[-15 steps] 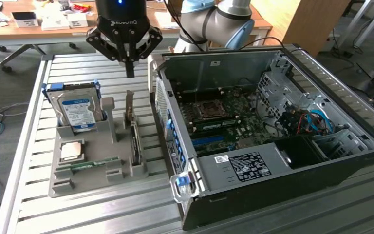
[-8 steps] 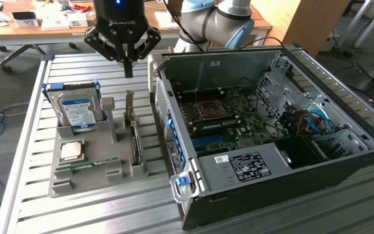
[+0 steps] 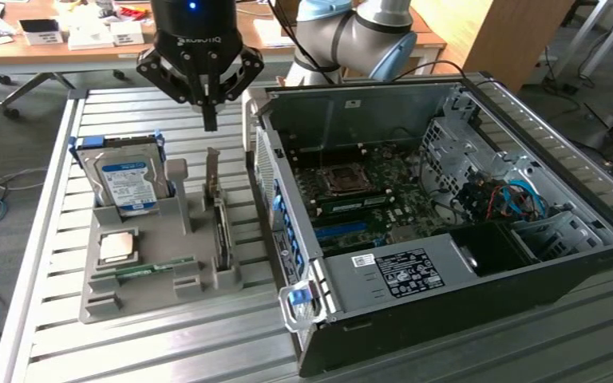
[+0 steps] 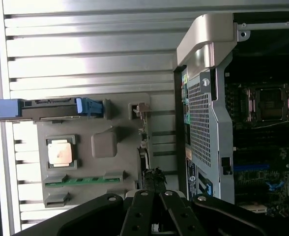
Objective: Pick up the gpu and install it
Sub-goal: 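Reach for the gpu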
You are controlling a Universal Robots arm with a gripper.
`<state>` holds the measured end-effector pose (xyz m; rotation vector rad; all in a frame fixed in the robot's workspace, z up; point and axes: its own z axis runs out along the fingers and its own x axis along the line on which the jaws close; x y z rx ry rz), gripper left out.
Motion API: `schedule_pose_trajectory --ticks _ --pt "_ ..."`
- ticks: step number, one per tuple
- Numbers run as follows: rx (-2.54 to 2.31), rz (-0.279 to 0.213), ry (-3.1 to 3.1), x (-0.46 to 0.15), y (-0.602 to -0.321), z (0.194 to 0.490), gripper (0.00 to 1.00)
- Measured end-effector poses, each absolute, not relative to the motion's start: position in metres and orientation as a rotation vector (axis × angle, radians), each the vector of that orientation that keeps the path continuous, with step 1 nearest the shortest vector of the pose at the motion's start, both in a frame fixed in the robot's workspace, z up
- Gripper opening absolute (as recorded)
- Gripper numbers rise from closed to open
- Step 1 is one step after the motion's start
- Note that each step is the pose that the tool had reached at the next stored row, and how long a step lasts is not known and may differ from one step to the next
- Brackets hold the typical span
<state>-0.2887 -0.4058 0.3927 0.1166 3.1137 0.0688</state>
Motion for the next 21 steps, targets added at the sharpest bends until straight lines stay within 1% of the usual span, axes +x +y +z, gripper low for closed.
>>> schedule_pose_trajectory --ticks 21 --pt "0.117 0.069 3.114 -0.296 -0.433 0.392 0.11"
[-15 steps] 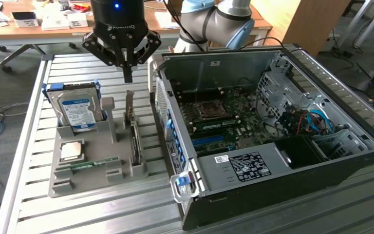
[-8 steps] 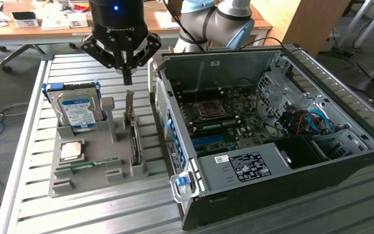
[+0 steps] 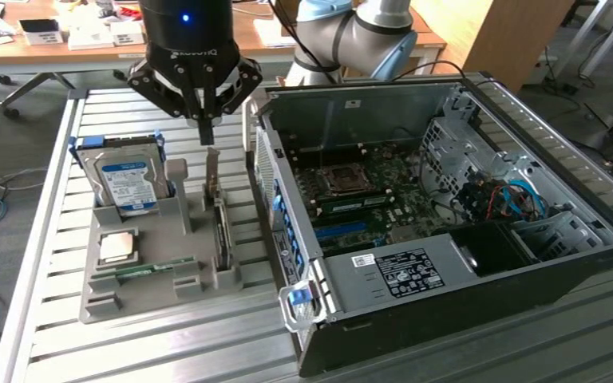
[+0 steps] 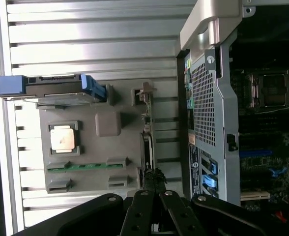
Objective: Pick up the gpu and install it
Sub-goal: 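Reach for the gpu, then pick up the gpu and move the gpu toward the slot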
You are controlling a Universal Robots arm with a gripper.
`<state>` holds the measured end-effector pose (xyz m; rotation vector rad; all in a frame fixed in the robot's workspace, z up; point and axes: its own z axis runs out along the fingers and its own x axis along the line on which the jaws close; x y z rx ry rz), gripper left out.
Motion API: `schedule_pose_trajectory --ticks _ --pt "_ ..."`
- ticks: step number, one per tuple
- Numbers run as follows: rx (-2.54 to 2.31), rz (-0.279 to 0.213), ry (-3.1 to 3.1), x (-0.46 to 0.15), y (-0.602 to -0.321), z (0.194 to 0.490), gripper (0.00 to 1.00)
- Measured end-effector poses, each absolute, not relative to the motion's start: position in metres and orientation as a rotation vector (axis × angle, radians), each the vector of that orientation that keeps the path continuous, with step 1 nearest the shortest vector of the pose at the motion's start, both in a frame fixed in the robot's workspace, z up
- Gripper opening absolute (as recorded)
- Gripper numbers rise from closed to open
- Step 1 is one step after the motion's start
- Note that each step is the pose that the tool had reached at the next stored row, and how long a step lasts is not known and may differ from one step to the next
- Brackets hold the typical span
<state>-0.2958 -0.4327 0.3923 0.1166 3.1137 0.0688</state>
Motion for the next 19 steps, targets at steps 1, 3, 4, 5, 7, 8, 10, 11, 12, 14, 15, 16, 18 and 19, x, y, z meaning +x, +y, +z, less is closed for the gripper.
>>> schedule_pose_trajectory --ticks 1,3,4,5,7,8,10,11,12,14,15,16,18,19 --pt "0.117 0.069 3.114 -0.296 -0.435 0.392 0.11" --pt "0.117 0.069 3.114 -0.296 -0.44 0.392 0.11" --pt "0.117 0.069 3.114 -0.296 -0.442 0.392 0.11" --pt "0.117 0.069 3.114 -0.297 -0.444 0.392 0.11" --pt "0.116 0.069 3.114 -0.297 -0.447 0.392 0.11" --pt "0.117 0.069 3.114 -0.297 -0.447 0.392 0.11" --pt "0.117 0.069 3.114 -0.297 -0.447 0.392 0.11" --pt "0.117 0.069 3.114 -0.297 -0.447 0.392 0.11" --pt "0.117 0.069 3.114 -0.297 -0.447 0.392 0.11" --pt "0.117 0.069 3.114 -0.297 -0.447 0.392 0.11" --pt "0.117 0.069 3.114 -0.297 -0.447 0.392 0.11" --pt "0.117 0.069 3.114 -0.297 -0.447 0.391 0.11" --pt "0.117 0.069 3.114 -0.297 -0.447 0.391 0.11" --pt "0.117 0.069 3.114 -0.297 -0.447 0.391 0.11"
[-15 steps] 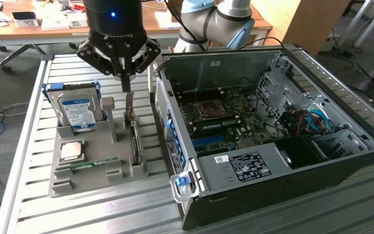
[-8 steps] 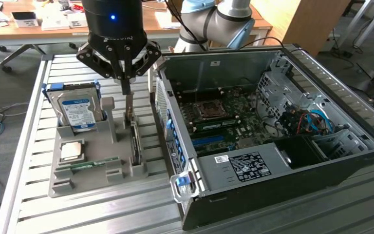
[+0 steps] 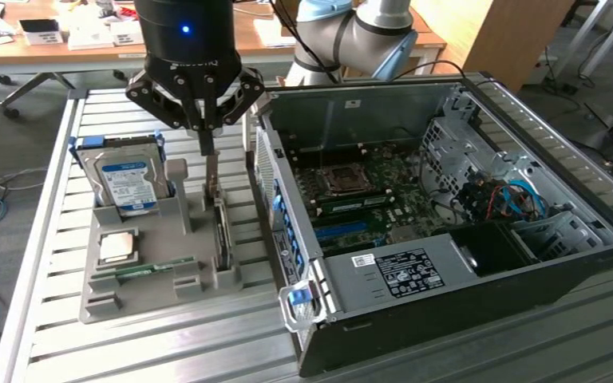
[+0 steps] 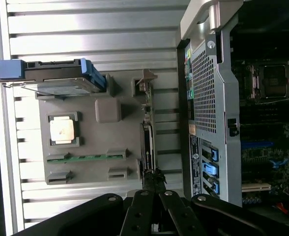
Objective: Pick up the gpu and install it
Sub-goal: 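Pick up the gpu and move the gpu toward the slot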
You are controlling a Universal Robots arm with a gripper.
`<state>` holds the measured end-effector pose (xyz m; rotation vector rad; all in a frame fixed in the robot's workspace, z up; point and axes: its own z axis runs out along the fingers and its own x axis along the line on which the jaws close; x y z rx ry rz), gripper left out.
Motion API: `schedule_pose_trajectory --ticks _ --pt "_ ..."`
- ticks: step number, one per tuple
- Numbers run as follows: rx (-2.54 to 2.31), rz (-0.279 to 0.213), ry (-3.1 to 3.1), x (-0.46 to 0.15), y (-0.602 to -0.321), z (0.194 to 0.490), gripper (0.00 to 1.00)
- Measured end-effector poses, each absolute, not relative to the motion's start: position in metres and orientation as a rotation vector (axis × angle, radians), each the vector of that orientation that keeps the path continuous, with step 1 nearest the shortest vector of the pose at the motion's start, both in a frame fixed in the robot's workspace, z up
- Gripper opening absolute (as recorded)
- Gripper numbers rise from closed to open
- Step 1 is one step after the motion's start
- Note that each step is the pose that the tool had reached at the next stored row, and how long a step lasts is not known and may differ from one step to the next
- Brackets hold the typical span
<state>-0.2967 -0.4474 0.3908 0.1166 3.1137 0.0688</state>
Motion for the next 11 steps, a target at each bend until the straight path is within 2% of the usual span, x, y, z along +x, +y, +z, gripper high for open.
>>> schedule_pose_trajectory --ticks 11 --pt "0.117 0.069 3.114 -0.2967 -0.4474 0.3908 0.12"
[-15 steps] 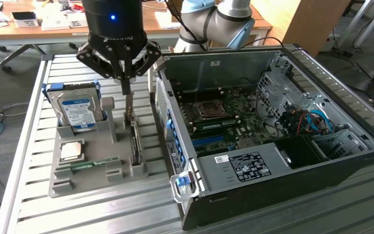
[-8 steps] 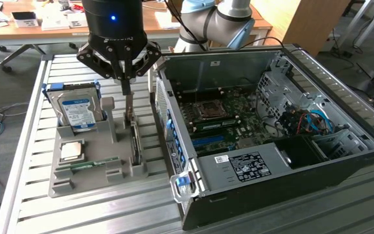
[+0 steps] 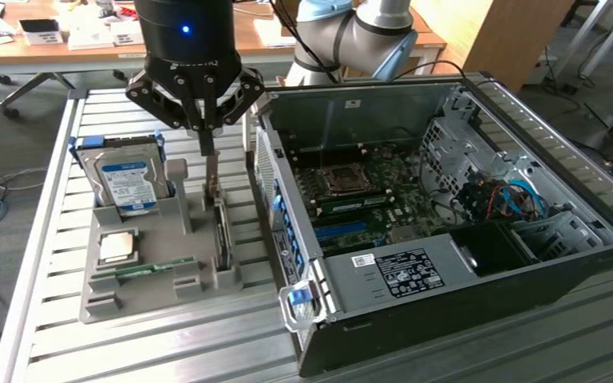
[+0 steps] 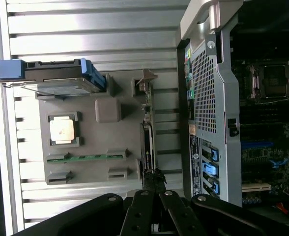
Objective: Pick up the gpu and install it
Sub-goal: 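Pick up the gpu and move the gpu toward the slot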
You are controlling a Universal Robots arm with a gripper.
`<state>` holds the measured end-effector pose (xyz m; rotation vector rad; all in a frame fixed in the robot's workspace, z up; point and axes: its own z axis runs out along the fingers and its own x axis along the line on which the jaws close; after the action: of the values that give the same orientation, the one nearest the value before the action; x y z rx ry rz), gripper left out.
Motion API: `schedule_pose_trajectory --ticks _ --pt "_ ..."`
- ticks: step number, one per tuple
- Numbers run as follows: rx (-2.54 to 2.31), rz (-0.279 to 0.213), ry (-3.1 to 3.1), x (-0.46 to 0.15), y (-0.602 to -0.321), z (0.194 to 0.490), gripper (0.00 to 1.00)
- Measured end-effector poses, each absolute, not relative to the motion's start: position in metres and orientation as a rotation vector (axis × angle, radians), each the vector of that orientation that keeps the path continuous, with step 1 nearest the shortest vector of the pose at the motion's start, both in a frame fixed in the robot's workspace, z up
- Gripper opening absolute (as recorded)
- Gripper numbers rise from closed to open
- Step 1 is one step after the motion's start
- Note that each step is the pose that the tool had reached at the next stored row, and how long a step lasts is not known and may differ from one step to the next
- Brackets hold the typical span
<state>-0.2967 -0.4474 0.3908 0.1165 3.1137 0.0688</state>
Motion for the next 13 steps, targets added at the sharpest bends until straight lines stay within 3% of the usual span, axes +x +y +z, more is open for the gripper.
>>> schedule_pose_trajectory --ticks 1,3,5,6,13 --pt "0.117 0.069 3.114 -0.2967 -0.4474 0.3908 0.12" --pt "0.117 0.069 3.114 -0.2967 -0.4474 0.3908 0.24" --pt "0.117 0.069 3.114 -0.2967 -0.4474 0.3908 0.24" --pt "0.117 0.069 3.114 -0.2967 -0.4474 0.3908 0.3" --pt "0.117 0.069 3.114 -0.2967 -0.4474 0.3908 0.3"
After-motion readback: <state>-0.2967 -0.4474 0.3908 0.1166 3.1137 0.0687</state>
